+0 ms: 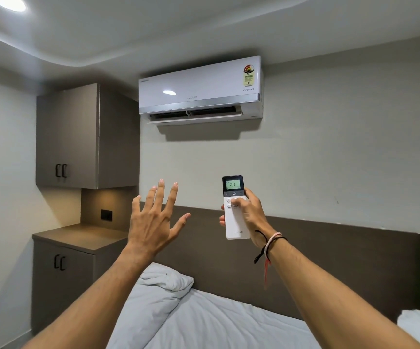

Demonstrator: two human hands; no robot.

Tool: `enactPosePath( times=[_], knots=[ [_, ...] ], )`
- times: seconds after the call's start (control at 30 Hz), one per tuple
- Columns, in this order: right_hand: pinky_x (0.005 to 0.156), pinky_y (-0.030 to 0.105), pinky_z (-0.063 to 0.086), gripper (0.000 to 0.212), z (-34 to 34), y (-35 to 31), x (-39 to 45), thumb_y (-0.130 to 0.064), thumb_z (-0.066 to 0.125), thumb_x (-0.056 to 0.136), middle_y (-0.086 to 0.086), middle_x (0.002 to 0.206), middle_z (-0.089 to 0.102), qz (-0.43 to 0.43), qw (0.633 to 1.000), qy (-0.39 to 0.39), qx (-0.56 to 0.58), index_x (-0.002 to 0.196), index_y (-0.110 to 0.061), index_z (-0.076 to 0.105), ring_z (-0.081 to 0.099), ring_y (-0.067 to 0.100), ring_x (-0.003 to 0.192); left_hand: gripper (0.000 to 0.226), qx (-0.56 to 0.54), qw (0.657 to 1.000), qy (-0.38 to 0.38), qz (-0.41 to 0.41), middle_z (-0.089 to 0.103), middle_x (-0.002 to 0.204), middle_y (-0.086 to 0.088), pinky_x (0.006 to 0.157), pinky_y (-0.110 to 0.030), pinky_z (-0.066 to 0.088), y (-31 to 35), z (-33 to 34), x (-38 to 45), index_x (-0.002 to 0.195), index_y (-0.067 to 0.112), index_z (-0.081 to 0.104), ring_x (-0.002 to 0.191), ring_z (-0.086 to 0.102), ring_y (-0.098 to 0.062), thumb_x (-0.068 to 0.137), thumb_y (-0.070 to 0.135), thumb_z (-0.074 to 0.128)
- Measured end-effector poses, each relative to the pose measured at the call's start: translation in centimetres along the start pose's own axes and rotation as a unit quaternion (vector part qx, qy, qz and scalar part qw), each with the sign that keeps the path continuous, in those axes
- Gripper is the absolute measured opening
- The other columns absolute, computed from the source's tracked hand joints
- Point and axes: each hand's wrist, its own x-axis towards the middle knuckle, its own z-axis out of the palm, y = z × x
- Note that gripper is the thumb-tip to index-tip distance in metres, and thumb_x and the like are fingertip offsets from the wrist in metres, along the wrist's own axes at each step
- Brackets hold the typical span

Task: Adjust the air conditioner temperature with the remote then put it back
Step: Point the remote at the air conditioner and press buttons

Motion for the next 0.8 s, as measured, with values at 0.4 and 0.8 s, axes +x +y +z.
enactPosePath(
  times=[0.4, 0.8],
  knots=[
    [0.047, 0.034, 0.058, 0.033, 0.29, -0.15, -0.55, -0.002, 0.045, 0.093, 0.027, 0.093, 0.064, 0.006, 1.0, 0.003, 0.003, 0.125, -0.006, 0.048, 0.068, 0.03, 0.053, 0.089, 0.0, 1.0, -0.006, 0.0, 0.033, 0.165, -0.02, 0.107, -0.06, 0.044, -0.05, -0.26, -0.34, 0.161, 0.021, 0.023, 0.146, 0.042, -0.036, 0.09, 0.074, 0.011],
    [0.051, 0.04, 0.059, 0.017, -0.1, 0.06, -0.55, -0.024, 0.037, 0.107, 0.027, 0.085, 0.069, 0.03, 0.999, 0.032, 0.006, 0.117, -0.011, 0.041, 0.063, 0.033, 0.05, 0.088, 0.004, 1.0, -0.007, 0.001, 0.034, 0.164, -0.021, 0.106, -0.06, 0.044, 0.01, -0.46, -0.8, 0.161, 0.02, 0.023, 0.146, 0.043, -0.036, 0.091, 0.072, 0.013]
  ],
)
